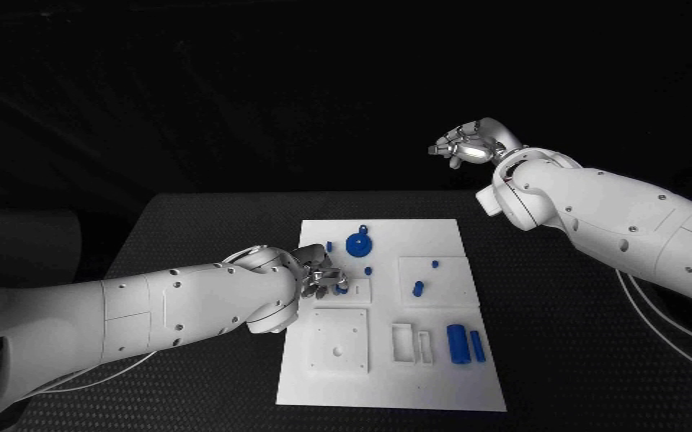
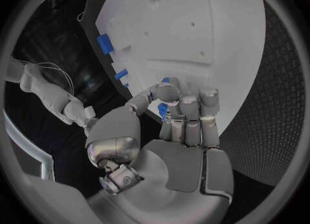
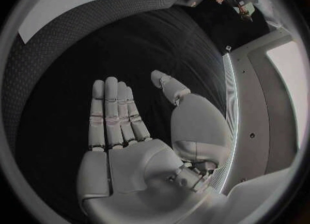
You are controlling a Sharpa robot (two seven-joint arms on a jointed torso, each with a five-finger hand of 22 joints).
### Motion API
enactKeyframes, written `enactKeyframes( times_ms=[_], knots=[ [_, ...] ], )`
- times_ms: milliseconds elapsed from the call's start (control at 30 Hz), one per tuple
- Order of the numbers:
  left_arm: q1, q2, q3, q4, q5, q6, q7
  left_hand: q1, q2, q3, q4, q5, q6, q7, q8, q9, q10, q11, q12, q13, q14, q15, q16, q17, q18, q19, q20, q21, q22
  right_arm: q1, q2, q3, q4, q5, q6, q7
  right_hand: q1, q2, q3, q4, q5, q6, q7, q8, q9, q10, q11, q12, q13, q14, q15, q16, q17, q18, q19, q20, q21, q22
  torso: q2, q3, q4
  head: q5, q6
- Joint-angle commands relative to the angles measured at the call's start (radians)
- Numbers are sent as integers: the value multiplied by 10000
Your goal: Assemble the parts on the task board
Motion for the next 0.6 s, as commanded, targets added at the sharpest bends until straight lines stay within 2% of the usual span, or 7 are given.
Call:
enactKeyframes(
  times_ms=[33, 67, 100, 433, 600],
  knots=[
    [-2, 35, 6, -29, -53, 146, -8, 105, 6, 189, 258, -66, 1495, -972, 18, 13, -202, -210, 67, -5, 587, -677, 57, -19, 132, 71, -1194, 61, 168, 4, 10, -1, 38, 11, 153, 59, -29, 99, -53, -6, 71, -39, 39, 58, -14, -9, 48, 56, -15, -62, -8, 53, -11, 35, -29, 26, -49, 17, 3, -1, -2, 7, 3],
    [-2, 36, 6, -38, -53, 147, -9, 134, -22, 174, 312, -299, 1496, -971, 18, 24, -206, -210, 80, -11, 581, -675, 67, -33, 138, 71, -1193, 67, 165, 4, 10, -1, 42, 11, 157, 57, -30, 100, -55, -4, 72, -39, 39, 58, -15, -10, 48, 58, -19, -63, -8, 55, -13, 36, -30, 27, -50, 18, 5, 0, -4, 11, 12],
    [-1, 37, 6, -43, -53, 146, -11, 179, -28, 169, 372, -757, 1497, -973, 19, 38, -208, -210, 98, -18, 575, -676, 80, -48, 146, 61, -1191, 70, 162, 4, 14, -1, 43, 11, 160, 56, -31, 100, -56, -4, 73, -39, 40, 58, -15, -11, 48, 60, -23, -64, -7, 56, -15, 36, -30, 28, -51, 19, 6, 1, -5, 10, 13],
    [-1, 74, 6, -96, -109, 287, -16, 220, -128, 143, 507, -1012, 1512, -972, 19, 62, -214, -208, 138, -34, 567, -674, 116, -78, 151, 49, -1181, 84, 161, 2, 27, -10, 59, 13, 198, 33, -46, 106, -72, 7, 93, -39, 40, 62, -19, -23, 54, 85, -70, -76, -3, 69, -37, 44, -38, 40, -62, 28, 6, 5, -5, 34, -17],
    [-1, 92, 6, -105, -110, 307, 13, 272, -301, 110, 532, -1102, 1552, -975, 34, 79, -189, -206, 200, -24, 571, -671, 166, -82, 159, 41, -1180, 103, 167, 1, 39, -15, 44, 16, 209, 33, -52, 107, -81, 12, 109, -42, 40, 63, -22, -32, 58, 99, -97, -85, 1, 76, -50, 49, -43, 47, -70, 33, 9, 1, -4, 37, -32]
  ],
)
